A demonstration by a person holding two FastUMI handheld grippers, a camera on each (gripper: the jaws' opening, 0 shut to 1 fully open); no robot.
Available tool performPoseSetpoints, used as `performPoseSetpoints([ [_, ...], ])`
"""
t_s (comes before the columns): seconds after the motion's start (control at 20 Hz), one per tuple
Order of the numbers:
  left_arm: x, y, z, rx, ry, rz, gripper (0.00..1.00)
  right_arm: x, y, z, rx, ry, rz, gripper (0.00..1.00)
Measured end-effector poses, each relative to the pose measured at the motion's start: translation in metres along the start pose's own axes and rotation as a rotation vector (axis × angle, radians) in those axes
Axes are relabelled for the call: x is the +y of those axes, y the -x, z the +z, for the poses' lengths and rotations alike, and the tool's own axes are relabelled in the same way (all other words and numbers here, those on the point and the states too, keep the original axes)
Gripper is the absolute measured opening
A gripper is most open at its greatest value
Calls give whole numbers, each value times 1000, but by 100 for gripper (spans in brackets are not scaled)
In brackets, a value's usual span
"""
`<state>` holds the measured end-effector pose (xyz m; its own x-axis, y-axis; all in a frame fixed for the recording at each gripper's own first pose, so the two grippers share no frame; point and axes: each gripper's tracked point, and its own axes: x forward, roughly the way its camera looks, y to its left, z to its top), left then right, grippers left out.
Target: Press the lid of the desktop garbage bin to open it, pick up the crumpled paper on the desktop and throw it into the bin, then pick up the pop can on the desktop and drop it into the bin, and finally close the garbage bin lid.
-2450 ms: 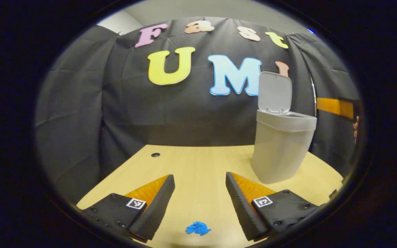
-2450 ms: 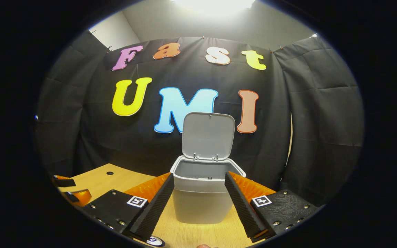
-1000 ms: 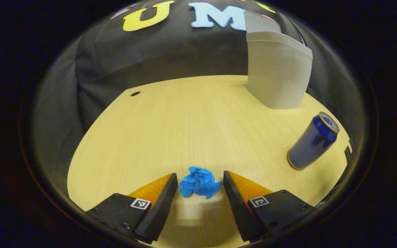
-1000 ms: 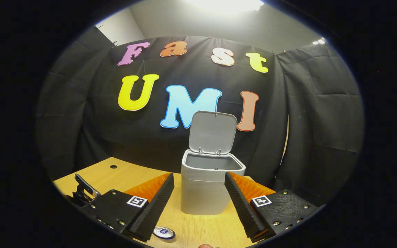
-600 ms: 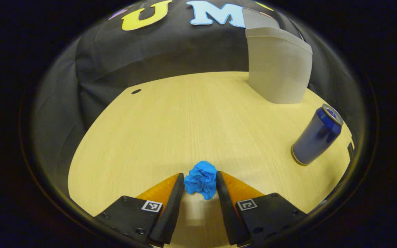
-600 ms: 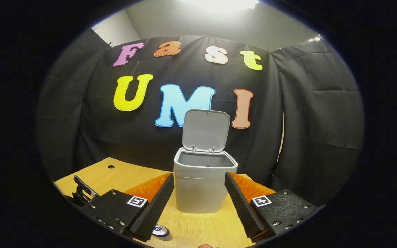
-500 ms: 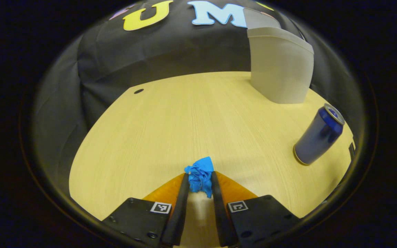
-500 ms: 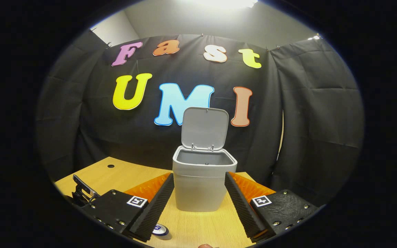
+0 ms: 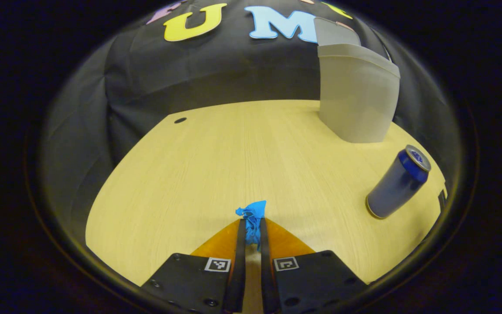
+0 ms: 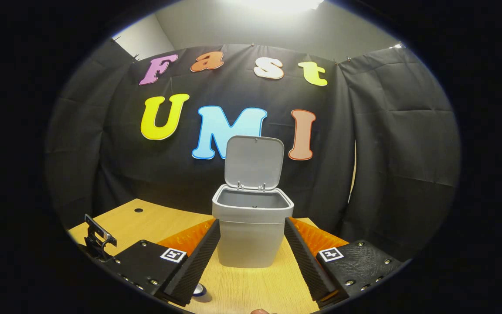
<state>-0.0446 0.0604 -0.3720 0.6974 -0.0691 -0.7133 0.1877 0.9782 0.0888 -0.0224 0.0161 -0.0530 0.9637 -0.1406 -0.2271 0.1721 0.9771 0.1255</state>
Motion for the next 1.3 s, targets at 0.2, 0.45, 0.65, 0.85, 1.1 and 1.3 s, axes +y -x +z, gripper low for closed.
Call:
performPoseSetpoints([
  [0.2,-7,14,36,-58,52,-21,19,-10,-3,-1,-10,-6,-14,95],
  [0.45,-20,29,86,-139,98,-43,24,-15,-8,3,-37,9,-11,95],
  [0.65,-40,47,133,-221,95,-71,22,-19,-11,5,-53,19,-9,95],
  [0.85,-63,56,172,-291,81,-99,24,-28,-15,5,-63,8,-13,95],
  [1.1,-87,63,211,-350,77,-128,22,-43,-24,4,-68,9,-18,95],
  [1.3,-113,65,244,-399,82,-168,23,-50,-29,3,-73,15,-21,95],
])
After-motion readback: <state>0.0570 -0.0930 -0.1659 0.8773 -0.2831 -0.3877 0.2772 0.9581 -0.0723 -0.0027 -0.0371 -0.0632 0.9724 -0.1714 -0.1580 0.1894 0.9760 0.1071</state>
